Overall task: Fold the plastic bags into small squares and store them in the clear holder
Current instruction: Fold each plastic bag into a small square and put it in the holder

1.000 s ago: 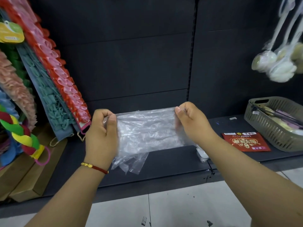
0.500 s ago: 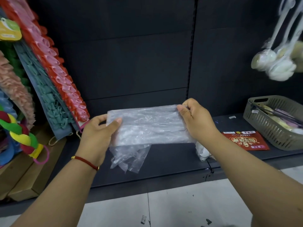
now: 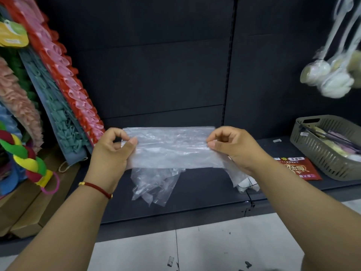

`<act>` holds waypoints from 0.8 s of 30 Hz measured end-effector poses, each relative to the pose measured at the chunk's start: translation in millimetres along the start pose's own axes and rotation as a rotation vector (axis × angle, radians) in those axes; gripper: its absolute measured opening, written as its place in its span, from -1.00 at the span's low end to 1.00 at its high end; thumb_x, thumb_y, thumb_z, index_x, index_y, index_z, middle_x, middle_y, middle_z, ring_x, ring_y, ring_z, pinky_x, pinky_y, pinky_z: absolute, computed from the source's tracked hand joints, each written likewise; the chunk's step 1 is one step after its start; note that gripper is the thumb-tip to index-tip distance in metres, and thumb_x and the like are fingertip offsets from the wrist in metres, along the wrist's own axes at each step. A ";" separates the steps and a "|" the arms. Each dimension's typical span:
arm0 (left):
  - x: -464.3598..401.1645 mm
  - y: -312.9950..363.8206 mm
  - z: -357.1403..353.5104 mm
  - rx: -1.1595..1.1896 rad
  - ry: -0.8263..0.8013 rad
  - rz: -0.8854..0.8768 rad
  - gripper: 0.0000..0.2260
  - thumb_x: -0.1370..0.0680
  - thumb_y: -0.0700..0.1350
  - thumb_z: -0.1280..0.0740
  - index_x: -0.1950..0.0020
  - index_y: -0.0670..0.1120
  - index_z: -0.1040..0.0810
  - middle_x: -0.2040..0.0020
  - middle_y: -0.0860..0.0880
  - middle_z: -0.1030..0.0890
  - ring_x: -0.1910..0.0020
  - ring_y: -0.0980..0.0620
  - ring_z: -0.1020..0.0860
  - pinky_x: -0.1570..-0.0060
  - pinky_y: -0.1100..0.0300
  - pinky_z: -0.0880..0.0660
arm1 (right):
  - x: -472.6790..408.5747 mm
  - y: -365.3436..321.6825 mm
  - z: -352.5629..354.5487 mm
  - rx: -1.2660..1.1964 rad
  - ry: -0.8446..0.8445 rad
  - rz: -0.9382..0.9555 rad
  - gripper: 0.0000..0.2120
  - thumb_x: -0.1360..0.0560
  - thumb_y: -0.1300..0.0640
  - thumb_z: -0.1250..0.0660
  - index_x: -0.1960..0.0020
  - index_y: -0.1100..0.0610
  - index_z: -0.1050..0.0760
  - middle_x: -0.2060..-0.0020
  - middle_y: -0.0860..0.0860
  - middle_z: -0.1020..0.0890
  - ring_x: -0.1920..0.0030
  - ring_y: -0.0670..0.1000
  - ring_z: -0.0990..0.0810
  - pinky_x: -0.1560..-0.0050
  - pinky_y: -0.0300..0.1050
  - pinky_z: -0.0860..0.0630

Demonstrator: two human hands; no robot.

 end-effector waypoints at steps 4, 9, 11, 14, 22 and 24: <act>-0.5 3.0 2.8 0.008 -0.110 0.046 -0.87 -0.56 -0.20 -0.35 0.10 0.00 -0.65 0.22 0.11 -0.69 0.19 0.14 -0.59 0.17 0.22 -0.53 | -0.4 -3.5 5.1 -0.051 0.015 -0.025 -0.87 -0.45 0.26 -0.46 0.14 0.05 -0.68 0.11 0.16 -0.69 0.13 -0.06 -0.59 -0.01 -0.25 -0.52; 2.5 6.1 7.3 0.059 -0.248 0.118 -0.74 -0.32 -0.21 -0.49 0.01 -0.03 -0.68 0.17 -0.03 -0.70 0.18 0.03 -0.62 0.23 0.29 -0.60 | -2.6 -2.6 9.3 -0.070 0.048 -0.012 -0.74 -0.33 0.30 -0.54 0.04 0.05 -0.68 0.31 -0.03 -0.48 0.29 -0.14 -0.43 0.18 -0.38 -0.47; 1.6 6.9 10.0 0.074 -0.255 0.125 -0.68 -0.23 -0.18 -0.51 0.02 -0.03 -0.70 0.02 -0.12 -0.70 0.03 -0.07 -0.64 0.01 0.15 -0.62 | -3.7 -3.2 9.5 -0.044 0.055 -0.011 -0.72 -0.32 0.31 -0.55 0.05 0.03 -0.68 0.25 0.02 -0.50 0.27 -0.14 -0.44 0.16 -0.36 -0.49; 1.2 7.1 13.8 0.023 -0.227 0.117 -0.72 -0.24 -0.14 -0.53 0.08 0.05 -0.73 0.00 -0.13 -0.70 -0.04 -0.11 -0.65 -0.16 -0.02 -0.56 | -4.3 -4.0 8.6 0.026 0.045 -0.019 -0.71 -0.35 0.31 -0.54 0.05 -0.02 -0.68 0.22 0.03 -0.54 0.23 -0.10 -0.47 0.11 -0.28 -0.52; -2.0 16.0 7.5 -0.365 -0.139 -0.072 -0.90 -0.46 -0.23 -0.49 0.21 -0.06 -0.65 0.25 -0.07 -0.65 0.36 0.20 -0.54 0.32 0.38 -0.48 | -10.9 2.8 4.8 0.522 0.004 0.037 -0.76 -0.46 0.20 -0.46 0.21 -0.14 -0.57 0.19 -0.14 -0.58 0.18 -0.19 -0.53 0.15 -0.42 -0.37; -6.6 16.6 6.8 -0.310 -0.156 -0.055 -0.85 -0.48 -0.24 -0.46 0.28 -0.09 -0.62 0.17 0.04 -0.66 0.33 0.22 -0.55 0.31 0.38 -0.48 | -11.4 6.5 5.8 0.576 -0.035 0.002 -0.74 -0.48 0.19 -0.44 0.27 -0.12 -0.53 0.19 -0.12 -0.55 0.19 -0.13 -0.51 0.18 -0.38 -0.38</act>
Point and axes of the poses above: each hand's wrist, its own x-axis away from the middle knuckle, its own z-axis out of the back of the hand, y = z × x, the point moved 1 cm from there along -x, towards the middle knuckle
